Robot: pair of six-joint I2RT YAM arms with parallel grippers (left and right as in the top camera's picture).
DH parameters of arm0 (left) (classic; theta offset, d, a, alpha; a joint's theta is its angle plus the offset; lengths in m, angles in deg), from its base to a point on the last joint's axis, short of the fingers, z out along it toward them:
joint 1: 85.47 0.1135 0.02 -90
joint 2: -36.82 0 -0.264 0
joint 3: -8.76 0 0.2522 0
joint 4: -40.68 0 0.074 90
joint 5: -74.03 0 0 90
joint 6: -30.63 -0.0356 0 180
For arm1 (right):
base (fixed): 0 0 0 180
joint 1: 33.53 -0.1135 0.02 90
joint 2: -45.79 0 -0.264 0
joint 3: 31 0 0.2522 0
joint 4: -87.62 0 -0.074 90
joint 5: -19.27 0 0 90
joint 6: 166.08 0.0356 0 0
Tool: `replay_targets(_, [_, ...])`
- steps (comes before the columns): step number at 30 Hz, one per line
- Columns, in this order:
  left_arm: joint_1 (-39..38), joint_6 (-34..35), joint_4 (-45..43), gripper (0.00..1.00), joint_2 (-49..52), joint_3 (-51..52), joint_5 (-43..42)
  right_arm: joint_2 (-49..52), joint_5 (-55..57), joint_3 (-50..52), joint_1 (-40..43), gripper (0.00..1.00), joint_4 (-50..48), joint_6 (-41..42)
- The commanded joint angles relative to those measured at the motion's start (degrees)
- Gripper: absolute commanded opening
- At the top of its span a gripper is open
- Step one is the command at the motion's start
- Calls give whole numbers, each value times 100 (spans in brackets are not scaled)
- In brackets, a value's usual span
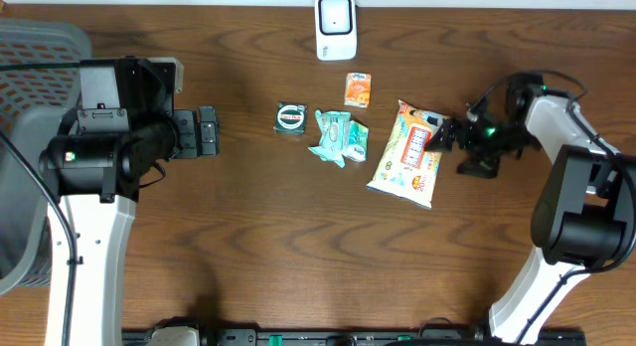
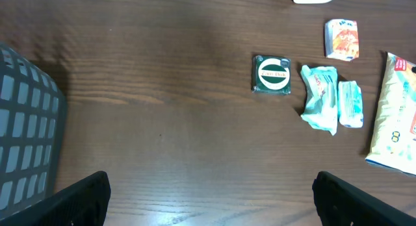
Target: Scan the item barcode
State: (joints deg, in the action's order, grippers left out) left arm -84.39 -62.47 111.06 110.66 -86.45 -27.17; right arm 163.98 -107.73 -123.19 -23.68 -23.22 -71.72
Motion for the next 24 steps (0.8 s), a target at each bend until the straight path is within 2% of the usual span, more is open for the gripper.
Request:
replay_targets(1, [31, -74, 13, 98, 13, -42, 35, -31, -562, 249, -33, 98, -205, -186])
replay_targets(5, [31, -74, 13, 98, 13, -42, 35, -31, -557, 503, -76, 91, -588, -114])
replay_targets(9, [31, -74, 13, 98, 13, -42, 35, -31, -560, 852, -96, 82, -1255, 435])
replay_targets(15, [31, -74, 13, 98, 13, -42, 35, -31, -562, 1502, -262, 81, -2417, 850])
replay_targets(19, [31, -74, 13, 98, 13, -42, 35, -31, -560, 1827, -494, 75, -2946, 896])
replay_targets(22, [31, -74, 13, 98, 13, -42, 35, -31, -485, 1923, -651, 57, -3147, 944])
replay_targets(23, [31, -74, 13, 98, 13, -42, 35, -31, -492, 1923, -682, 48, -3163, 957])
replay_targets(24, [31, -74, 13, 98, 13, -42, 35, -31, -498, 1923, -702, 32, -3189, 957])
